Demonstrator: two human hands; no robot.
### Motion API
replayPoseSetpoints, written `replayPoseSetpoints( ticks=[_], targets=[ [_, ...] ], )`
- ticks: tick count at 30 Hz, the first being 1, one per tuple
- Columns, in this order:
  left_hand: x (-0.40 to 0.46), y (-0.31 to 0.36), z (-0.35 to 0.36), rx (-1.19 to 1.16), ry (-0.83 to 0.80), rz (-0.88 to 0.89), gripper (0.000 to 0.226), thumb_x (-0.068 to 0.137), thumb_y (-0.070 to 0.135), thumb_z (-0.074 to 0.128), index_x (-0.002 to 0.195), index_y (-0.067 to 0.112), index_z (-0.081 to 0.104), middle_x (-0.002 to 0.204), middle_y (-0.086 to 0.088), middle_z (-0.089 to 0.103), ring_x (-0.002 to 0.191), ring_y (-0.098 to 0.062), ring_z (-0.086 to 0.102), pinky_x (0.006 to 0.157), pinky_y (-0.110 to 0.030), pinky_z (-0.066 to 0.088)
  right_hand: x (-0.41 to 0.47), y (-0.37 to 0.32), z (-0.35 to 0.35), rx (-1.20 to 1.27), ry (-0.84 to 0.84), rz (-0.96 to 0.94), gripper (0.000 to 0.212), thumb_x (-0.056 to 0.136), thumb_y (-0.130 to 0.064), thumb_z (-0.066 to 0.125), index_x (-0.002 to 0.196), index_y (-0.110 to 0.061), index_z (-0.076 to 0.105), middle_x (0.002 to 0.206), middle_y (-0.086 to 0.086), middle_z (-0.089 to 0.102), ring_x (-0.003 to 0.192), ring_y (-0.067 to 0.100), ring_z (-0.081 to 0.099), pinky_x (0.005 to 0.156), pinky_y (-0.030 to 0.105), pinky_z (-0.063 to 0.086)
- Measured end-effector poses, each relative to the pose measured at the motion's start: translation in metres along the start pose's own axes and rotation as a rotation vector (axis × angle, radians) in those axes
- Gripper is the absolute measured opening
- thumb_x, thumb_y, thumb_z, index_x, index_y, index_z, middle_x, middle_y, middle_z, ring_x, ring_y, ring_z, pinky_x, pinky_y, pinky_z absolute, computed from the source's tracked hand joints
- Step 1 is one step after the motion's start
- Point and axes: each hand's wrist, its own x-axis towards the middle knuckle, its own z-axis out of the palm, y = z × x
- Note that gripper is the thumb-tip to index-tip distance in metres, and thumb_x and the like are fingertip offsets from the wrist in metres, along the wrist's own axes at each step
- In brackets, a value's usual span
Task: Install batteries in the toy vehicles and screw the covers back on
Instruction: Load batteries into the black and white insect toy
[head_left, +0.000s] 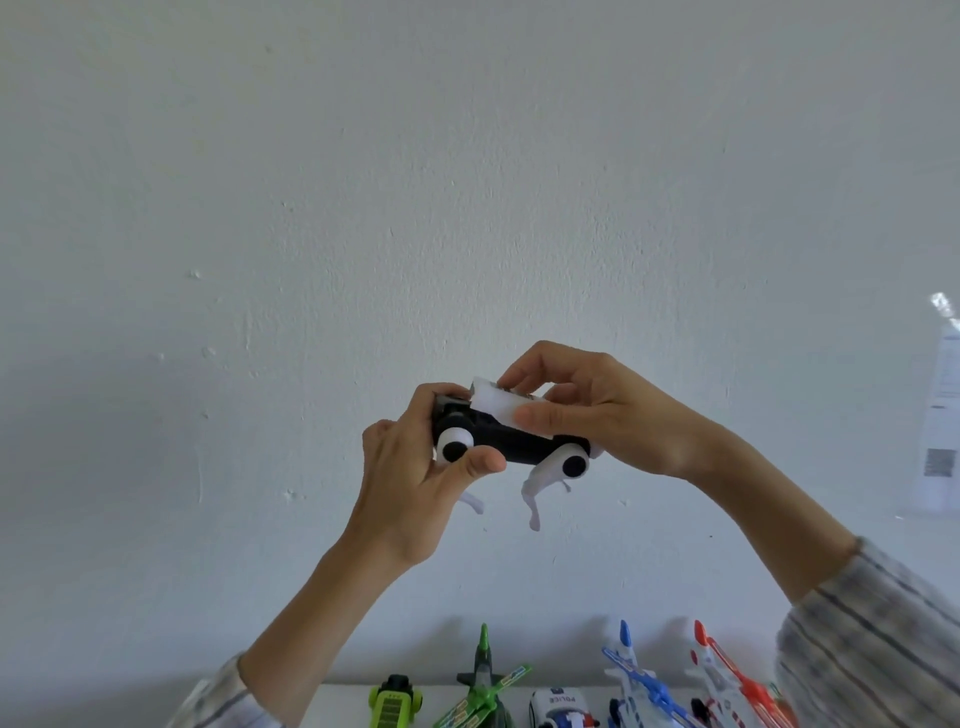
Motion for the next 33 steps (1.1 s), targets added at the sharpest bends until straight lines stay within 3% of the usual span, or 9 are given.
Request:
replayPoseSetpoints(
  ticks=[3, 6, 9, 13, 18, 23, 25, 29, 33],
  targets=[
    [-0.003, 0.006, 0.0, -0.066, 0.012, 0.025, 0.071, 0.062, 0.091, 0.046, 0.108, 0.036, 0.048, 0.088, 0.013, 0.067, 0.075, -0.011, 0.063, 0.07, -0.024, 0.051, -0.001, -0.002, -0.002, 0.027, -0.03, -0.018, 0.015, 0.091, -0.018, 0.06, 0.106, -0.015, 0.062, 0.074, 0.005, 0.064, 0.061, 0.027, 0.049, 0.057, 0.037, 0.038],
    [-0.006, 0.011, 0.0, -0.138, 0.01, 0.016, 0.07, 0.062, 0.089, 0.05, 0.107, 0.035, 0.048, 0.095, 0.013, 0.064, 0.081, -0.008, 0.062, 0.066, -0.013, 0.048, -0.001, -0.004, -0.002, 0.038, -0.043, -0.03, 0.015, 0.09, -0.02, 0.061, 0.105, -0.015, 0.064, 0.083, 0.026, 0.061, 0.064, 0.036, 0.05, 0.06, 0.038, 0.038],
    [-0.008, 0.01, 0.002, -0.228, 0.007, -0.002, 0.072, 0.061, 0.086, 0.054, 0.108, 0.031, 0.05, 0.097, 0.011, 0.064, 0.083, -0.007, 0.061, 0.07, -0.013, 0.047, -0.002, -0.005, -0.001, -0.026, -0.023, -0.053, 0.016, 0.089, -0.024, 0.062, 0.103, -0.018, 0.066, 0.083, 0.012, 0.064, 0.068, 0.03, 0.051, 0.06, 0.03, 0.039],
    [-0.008, 0.01, 0.005, -0.273, -0.014, -0.024, 0.077, 0.06, 0.086, 0.055, 0.109, 0.027, 0.051, 0.097, 0.009, 0.065, 0.085, -0.009, 0.062, 0.073, -0.013, 0.048, -0.004, -0.004, -0.003, -0.073, -0.043, -0.034, 0.016, 0.09, -0.027, 0.062, 0.103, -0.021, 0.066, 0.09, 0.006, 0.066, 0.076, 0.036, 0.055, 0.06, 0.028, 0.04],
    [-0.012, 0.011, 0.01, -0.286, -0.06, -0.034, 0.077, 0.062, 0.083, 0.058, 0.112, 0.026, 0.049, 0.097, 0.012, 0.064, 0.084, -0.006, 0.061, 0.072, -0.014, 0.048, -0.01, -0.002, -0.004, -0.112, -0.039, -0.02, 0.023, 0.08, -0.026, 0.075, 0.101, -0.024, 0.065, 0.094, -0.003, 0.065, 0.081, 0.026, 0.062, 0.07, 0.039, 0.055],
    [-0.025, 0.003, 0.015, -0.339, -0.139, -0.07, 0.073, 0.06, 0.08, 0.065, 0.117, 0.04, 0.044, 0.104, 0.008, 0.063, 0.095, -0.017, 0.063, 0.078, -0.024, 0.052, -0.025, 0.007, 0.008, -0.15, 0.001, -0.038, 0.04, 0.07, -0.016, 0.084, 0.1, -0.023, 0.06, 0.09, -0.004, 0.059, 0.072, 0.014, 0.061, 0.055, 0.022, 0.053],
    [-0.033, 0.003, 0.019, -0.355, -0.15, -0.108, 0.067, 0.058, 0.081, 0.065, 0.112, 0.047, 0.046, 0.103, 0.007, 0.064, 0.093, -0.016, 0.063, 0.075, -0.029, 0.055, -0.03, 0.013, 0.016, -0.251, 0.068, -0.056, 0.044, 0.064, -0.023, 0.087, 0.098, -0.024, 0.059, 0.089, -0.009, 0.058, 0.072, 0.011, 0.057, 0.057, 0.018, 0.049],
    [-0.047, 0.007, 0.032, -0.428, -0.108, -0.235, 0.059, 0.056, 0.077, 0.069, 0.101, 0.042, 0.054, 0.092, 0.005, 0.066, 0.083, -0.014, 0.064, 0.053, -0.035, 0.057, -0.038, 0.036, 0.049, -0.844, 0.302, -0.193, 0.056, 0.053, -0.049, 0.083, 0.093, -0.023, 0.054, 0.093, -0.008, 0.055, 0.071, 0.013, 0.051, 0.064, 0.023, 0.036],
    [-0.06, 0.009, 0.043, -0.312, -0.048, -0.255, 0.06, 0.056, 0.071, 0.068, 0.104, 0.042, 0.05, 0.096, 0.003, 0.064, 0.084, -0.009, 0.063, 0.054, -0.021, 0.053, -0.045, 0.059, 0.076, -0.97, 0.551, -0.341, 0.029, 0.063, -0.026, 0.076, 0.081, -0.015, 0.056, 0.078, -0.002, 0.054, 0.064, 0.018, 0.047, 0.058, 0.026, 0.039]
  ],
)
